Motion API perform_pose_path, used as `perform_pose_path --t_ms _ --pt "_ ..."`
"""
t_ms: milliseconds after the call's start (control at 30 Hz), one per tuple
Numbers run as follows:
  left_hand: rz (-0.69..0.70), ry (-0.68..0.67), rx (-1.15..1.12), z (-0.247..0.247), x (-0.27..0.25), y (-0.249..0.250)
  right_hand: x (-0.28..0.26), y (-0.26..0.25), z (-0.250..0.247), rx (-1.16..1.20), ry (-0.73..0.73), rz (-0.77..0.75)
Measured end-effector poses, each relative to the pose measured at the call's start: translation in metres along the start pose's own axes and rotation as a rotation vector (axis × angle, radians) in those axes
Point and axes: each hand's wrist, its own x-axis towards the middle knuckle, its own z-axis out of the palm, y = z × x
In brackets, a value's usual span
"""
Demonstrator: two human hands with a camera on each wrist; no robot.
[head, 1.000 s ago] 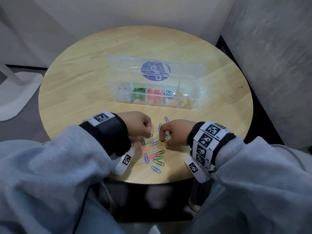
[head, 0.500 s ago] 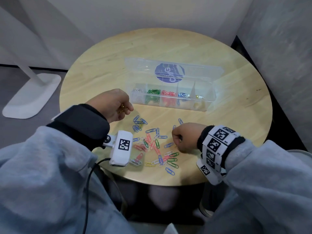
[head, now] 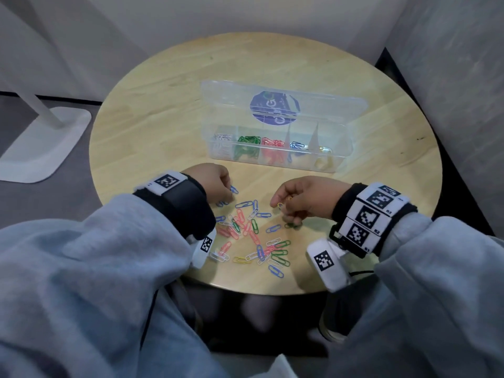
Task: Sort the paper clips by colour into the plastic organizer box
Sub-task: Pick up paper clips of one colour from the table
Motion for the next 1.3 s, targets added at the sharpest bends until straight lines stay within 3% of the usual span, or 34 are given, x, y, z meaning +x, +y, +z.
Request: perform_pose_path --t_ms 367,533,800,900,1067,1300 --pt "-0.014 -0.010 0.128 0.001 0.003 -0.002 0.000 -0.019 0.033 -0.061 -0.157 0.004" --pt "0.012 -0.061 0.140 0.001 0.004 -0.006 -0.001 -0.027 0.053 -0.555 -0.084 -0.101" --pt "0.010 -0.089 0.059 -0.005 0.000 -0.005 0.004 -0.043 0.088 -1.130 -0.178 -0.106" --pt "-0.036 -0.094 -0.037 -0.011 0.002 -0.007 0.004 -0.046 0.093 -1.201 -0.138 -0.181" --pt "-0.083 -0.156 -0.312 -0.018 0.003 -0.004 0.006 -0.042 0.080 -1.097 -0.139 -0.085" --pt "-0.093 -0.130 -0.705 -0.027 -0.002 0.007 -0.022 -0.039 -0.009 -0.185 0.143 -0.012"
